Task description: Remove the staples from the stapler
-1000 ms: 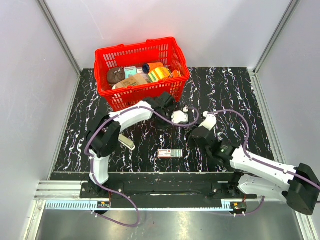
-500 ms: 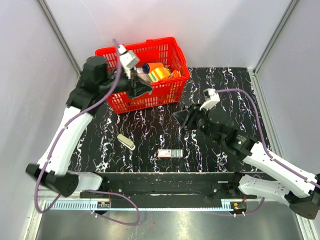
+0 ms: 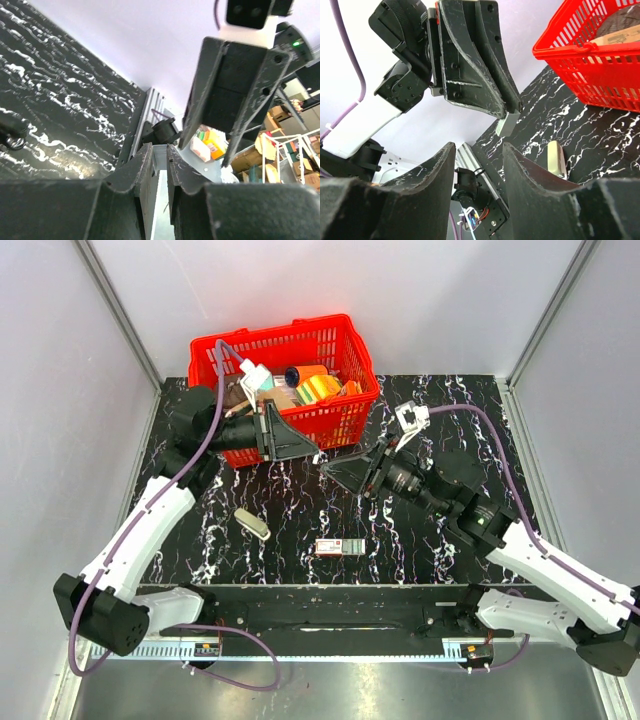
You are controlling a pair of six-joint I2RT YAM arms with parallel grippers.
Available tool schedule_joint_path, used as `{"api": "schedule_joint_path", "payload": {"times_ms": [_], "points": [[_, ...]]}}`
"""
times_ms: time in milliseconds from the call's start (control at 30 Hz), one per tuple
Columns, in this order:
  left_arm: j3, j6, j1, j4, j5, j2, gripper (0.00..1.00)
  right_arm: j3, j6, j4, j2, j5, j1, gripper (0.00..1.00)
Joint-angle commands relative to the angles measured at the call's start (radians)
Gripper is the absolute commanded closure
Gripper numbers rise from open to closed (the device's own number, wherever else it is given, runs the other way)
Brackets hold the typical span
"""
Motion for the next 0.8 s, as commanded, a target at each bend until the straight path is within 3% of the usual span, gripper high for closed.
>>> {"api": "schedule_joint_path", "payload": {"times_ms": [0,267,767], "points": [[0.003,-0.166,0.002,0.215,0.052,-0.021,0.8,0.001,0.004,0.101,0.016,-0.063,-0.005,0.51],[-0.017,-0.232,0.004,0.296,0.071,-0.018,0.8,0.007,0.027,0.179,0.076,-0.077,-0.005,0.52],[-0.029,-0.22,0.004,0.276,0.069,-0.036,0.79,-0.016,0.041,0.211,0.073,-0.039,-0.005,0.63]]}}
